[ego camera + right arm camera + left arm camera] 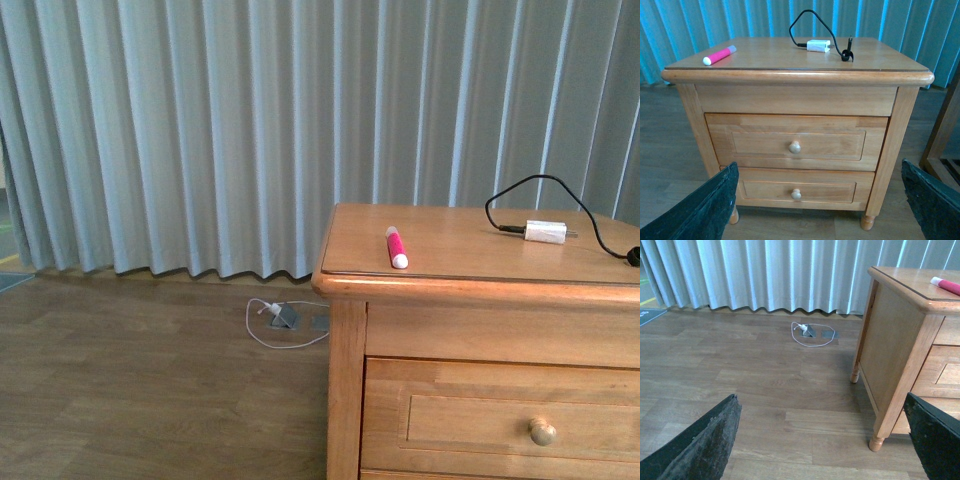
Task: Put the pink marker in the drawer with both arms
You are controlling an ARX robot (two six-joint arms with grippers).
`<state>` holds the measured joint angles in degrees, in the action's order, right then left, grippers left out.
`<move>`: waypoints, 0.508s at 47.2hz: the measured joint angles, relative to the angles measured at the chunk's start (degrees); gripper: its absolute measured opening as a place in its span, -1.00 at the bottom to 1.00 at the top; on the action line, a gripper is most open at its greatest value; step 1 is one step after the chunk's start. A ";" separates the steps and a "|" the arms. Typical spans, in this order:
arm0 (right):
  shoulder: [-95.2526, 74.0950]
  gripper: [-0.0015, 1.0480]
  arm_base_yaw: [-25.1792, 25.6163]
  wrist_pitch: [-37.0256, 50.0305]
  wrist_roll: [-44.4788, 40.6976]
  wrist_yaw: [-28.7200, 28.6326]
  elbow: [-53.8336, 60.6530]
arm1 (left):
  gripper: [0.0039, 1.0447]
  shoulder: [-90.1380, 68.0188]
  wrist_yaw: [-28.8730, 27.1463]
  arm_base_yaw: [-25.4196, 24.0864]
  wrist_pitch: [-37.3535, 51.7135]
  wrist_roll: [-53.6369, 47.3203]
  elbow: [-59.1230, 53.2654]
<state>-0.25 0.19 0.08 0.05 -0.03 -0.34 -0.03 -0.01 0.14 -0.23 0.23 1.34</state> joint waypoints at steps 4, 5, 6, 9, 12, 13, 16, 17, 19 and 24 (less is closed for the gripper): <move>0.00 0.84 0.00 0.00 0.00 0.00 0.00 | 0.89 0.00 0.00 0.00 0.00 0.00 0.00; 0.00 0.84 0.00 0.00 0.00 0.00 0.00 | 0.89 0.00 0.00 0.00 0.00 0.00 0.00; 0.00 0.84 0.00 0.00 0.00 0.00 0.00 | 0.89 0.00 0.00 0.00 0.00 0.02 0.00; 0.00 0.84 0.00 0.00 0.00 0.00 0.00 | 0.89 0.00 0.00 0.00 0.00 0.00 0.00; 0.00 0.84 0.00 0.00 0.00 0.00 0.00 | 0.89 0.00 0.00 0.00 0.00 0.02 0.00; 0.00 0.84 0.00 0.00 0.00 0.00 0.00 | 0.89 0.00 0.00 0.00 0.00 0.02 0.00; 0.00 0.84 0.00 0.00 0.00 0.00 0.00 | 0.89 0.00 0.00 0.00 0.00 0.02 0.00; 0.00 0.84 0.00 0.00 0.00 -0.02 0.00 | 0.89 0.00 0.00 0.00 0.00 0.00 0.00; 0.00 0.84 0.00 0.00 0.00 0.00 0.00 | 0.89 0.00 0.00 0.00 0.00 0.00 0.00; 0.00 0.84 0.00 0.00 0.00 0.00 0.00 | 0.89 0.00 0.00 0.00 0.00 0.00 0.00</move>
<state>-0.25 0.19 0.08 0.05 -0.03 -0.34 -0.03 -0.01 0.14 -0.23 0.23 1.34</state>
